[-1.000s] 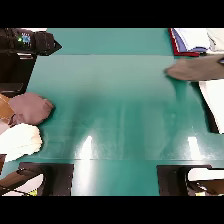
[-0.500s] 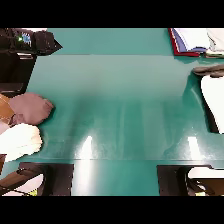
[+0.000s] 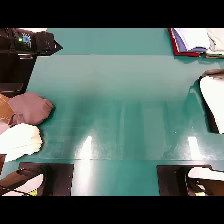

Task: Fold the shirts.

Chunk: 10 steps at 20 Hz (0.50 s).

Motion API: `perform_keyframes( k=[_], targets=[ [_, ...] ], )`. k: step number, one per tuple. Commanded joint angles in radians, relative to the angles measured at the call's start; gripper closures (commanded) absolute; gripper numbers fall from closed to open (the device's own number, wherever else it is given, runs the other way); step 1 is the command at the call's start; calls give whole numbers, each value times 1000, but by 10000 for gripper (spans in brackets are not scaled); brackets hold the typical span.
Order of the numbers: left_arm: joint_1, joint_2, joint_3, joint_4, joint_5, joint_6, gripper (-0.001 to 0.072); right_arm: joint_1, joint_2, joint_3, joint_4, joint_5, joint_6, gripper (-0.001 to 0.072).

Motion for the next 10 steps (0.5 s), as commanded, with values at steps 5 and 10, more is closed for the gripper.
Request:
perform_keyframes(
  k=[5, 10],
  targets=[
    [0, 0, 1, 1, -27, 22, 677, -129, 154, -313, -189, 112, 0, 695],
    [0, 0, 1, 1, -35, 21, 677, -204, 163, -444, -224, 183, 0, 76]
  ],
)
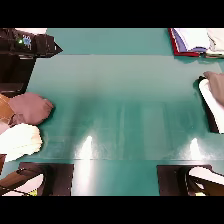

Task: Fold the shirts.

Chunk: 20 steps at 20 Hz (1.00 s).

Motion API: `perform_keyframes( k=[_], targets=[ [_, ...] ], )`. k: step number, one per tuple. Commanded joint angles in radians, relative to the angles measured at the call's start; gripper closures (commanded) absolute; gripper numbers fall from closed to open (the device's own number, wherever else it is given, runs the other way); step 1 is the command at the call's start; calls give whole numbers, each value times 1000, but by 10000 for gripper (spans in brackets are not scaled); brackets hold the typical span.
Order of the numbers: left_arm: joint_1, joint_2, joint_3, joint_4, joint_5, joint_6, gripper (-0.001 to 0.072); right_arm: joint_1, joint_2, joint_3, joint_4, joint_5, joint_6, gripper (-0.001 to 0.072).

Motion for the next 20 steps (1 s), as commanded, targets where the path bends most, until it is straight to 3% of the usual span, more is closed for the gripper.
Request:
perform_keyframes(
  k=[1, 7, 12, 13, 14, 16, 17, 20],
  targets=[
    [0, 0, 1, 0, -7, 2, 677, -31, 14, -68, -9, 51, 1, 76],
    [0, 0, 1, -1, -2, 0, 677, 187, 122, -67, 195, -48, 0, 85],
    [0, 0, 1, -1, 41, 0, 677, 531, 193, -67, 217, -113, 0, 88],
    [0, 0, 1, -1, 47, 0, 677, 599, 202, -67, 216, -130, 0, 135],
    [0, 0, 1, -1, 47, 0, 677, 658, 208, -67, 216, -146, 0, 245],
    [0, 0, 1, -1, 47, 0, 677, 769, 218, -67, 196, -171, -1, 594],
    [0, 0, 1, -1, 46, 0, 676, 814, 221, -67, 191, -177, -10, 696],
    [0, 0, 1, -1, 46, 0, 676, 898, 222, -67, 174, -178, -17, 696]
  ],
)
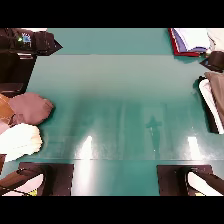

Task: Fold the shirts.

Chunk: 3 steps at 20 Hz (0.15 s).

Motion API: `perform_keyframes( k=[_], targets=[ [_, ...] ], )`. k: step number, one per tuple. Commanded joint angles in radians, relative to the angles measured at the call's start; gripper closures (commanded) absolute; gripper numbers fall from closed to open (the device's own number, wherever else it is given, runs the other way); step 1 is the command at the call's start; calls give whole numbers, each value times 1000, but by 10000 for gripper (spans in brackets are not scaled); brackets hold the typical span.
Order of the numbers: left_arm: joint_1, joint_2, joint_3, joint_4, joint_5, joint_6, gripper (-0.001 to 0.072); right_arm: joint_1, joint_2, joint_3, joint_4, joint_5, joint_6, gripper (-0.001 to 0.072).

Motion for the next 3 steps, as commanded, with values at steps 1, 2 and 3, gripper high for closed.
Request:
perform_keyframes(
  k=[1, 2, 3],
  targets=[
    [0, 0, 1, 0, 4, -1, 677, 113, 7, 0, -15, -20, -7, 696],
    [0, 0, 1, 0, 4, -1, 677, 121, 7, 0, -15, -20, -7, 696],
    [0, 0, 1, 0, 4, -1, 677, 123, 7, 0, -15, -18, -7, 696]
  ],
)
